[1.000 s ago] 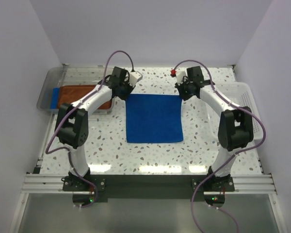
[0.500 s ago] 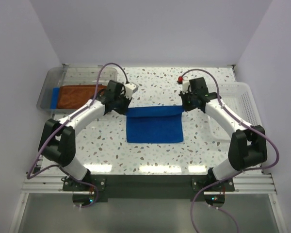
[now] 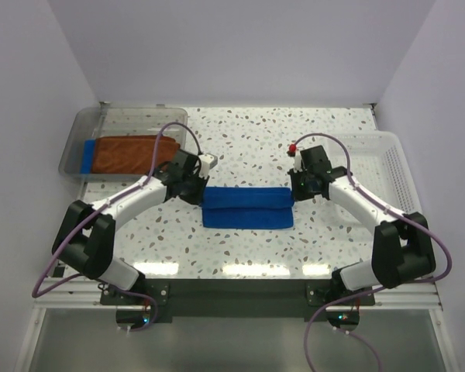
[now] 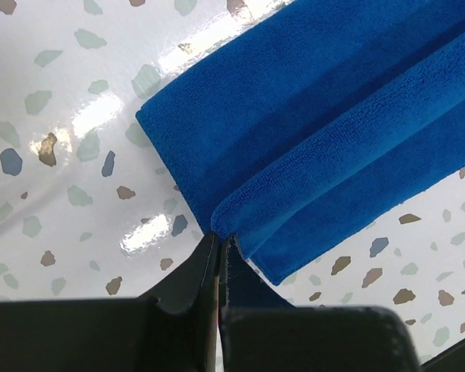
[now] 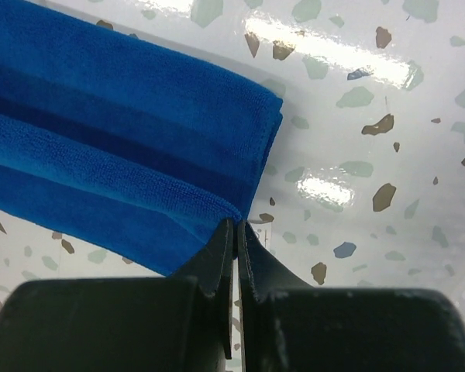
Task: Fold and stack the towels
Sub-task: Fold the towel
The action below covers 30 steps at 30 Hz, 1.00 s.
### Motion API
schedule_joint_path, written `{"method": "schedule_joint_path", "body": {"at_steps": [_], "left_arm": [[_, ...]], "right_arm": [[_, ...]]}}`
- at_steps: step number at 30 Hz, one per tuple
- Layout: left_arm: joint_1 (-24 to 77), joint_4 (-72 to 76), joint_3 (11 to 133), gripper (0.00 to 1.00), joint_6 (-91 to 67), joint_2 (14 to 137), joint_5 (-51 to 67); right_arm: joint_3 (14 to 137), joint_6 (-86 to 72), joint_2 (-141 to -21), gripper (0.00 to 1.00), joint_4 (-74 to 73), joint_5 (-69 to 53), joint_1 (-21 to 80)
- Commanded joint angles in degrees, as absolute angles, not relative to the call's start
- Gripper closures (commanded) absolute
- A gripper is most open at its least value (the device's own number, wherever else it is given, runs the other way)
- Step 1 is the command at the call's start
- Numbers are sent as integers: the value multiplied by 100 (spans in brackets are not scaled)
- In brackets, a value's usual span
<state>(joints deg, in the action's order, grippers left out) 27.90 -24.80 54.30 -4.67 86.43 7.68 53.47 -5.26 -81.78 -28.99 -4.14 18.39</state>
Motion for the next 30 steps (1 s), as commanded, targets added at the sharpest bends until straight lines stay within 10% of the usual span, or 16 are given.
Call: {"method": "schedule_joint_path", "body": {"at_steps": [1,30], "left_arm": [[2865,-2452,5405,100,-633,8455,668],[3120,-2584,4922,100,-967,8622,879]], "right_arm": [[5300,-686,-7972,100,-2970,-229,1854],[4843,-1248,-7848,100,-3190,-352,1978]]}}
